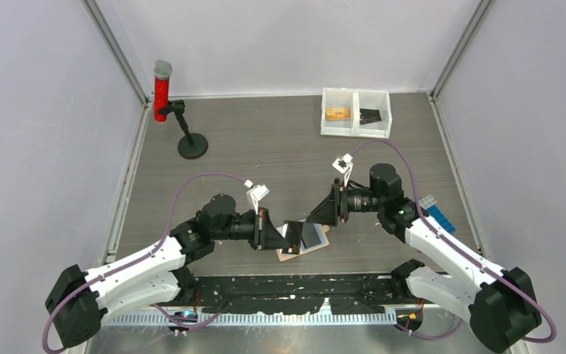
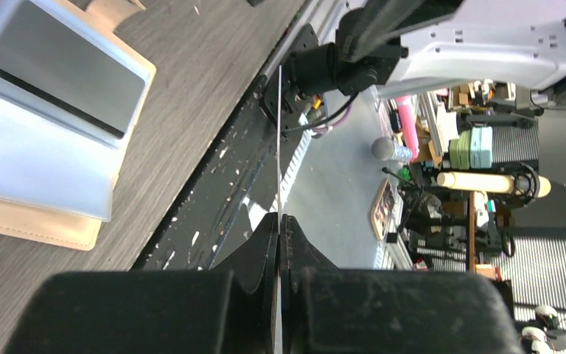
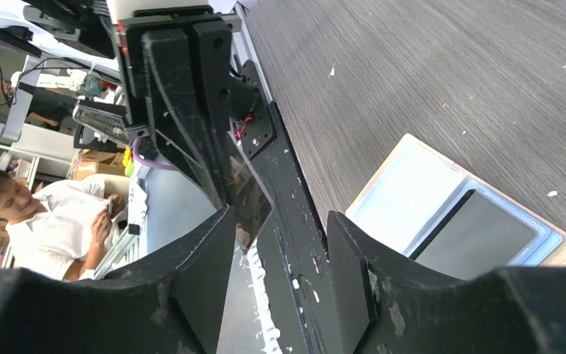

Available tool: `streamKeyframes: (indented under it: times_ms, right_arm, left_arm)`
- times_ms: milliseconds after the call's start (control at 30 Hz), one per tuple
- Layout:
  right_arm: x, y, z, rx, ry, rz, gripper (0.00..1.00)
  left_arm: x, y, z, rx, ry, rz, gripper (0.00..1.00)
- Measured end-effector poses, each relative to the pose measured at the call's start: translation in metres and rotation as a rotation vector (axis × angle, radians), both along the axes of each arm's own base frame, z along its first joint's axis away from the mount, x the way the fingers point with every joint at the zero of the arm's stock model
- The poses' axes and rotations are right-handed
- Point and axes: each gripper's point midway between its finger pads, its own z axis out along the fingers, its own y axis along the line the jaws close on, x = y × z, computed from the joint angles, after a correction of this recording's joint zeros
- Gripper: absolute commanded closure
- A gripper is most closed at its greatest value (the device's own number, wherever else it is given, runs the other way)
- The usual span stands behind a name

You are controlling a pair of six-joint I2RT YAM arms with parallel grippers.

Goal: Take the credit cards out of the card holder
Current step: Remove the credit card from the card holder.

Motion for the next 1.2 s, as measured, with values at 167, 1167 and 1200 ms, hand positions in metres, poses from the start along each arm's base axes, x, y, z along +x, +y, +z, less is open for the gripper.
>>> streamKeyframes:
  times_ms: [167, 1167, 1200]
  right_arm:
    - [-0.009, 0.011, -0.015, -0.03, 0.042, 0.068, 0.44]
    - [-0.039, 0.031, -0.017, -0.002, 0.052, 0.216, 0.95]
    - [-0.036, 0.03, -0.015, -0.002, 0.045, 0.199, 0.95]
  left_arm:
    - [-0.01, 0.0, -0.001, -0.001, 0.016, -0.057, 1.0]
    - [-0.013, 0.003, -0.011, 0.054, -0.007, -0.105, 0.37]
    - [-0.012, 0.004, -0.011, 0.067, -0.008, -0.095, 0.29]
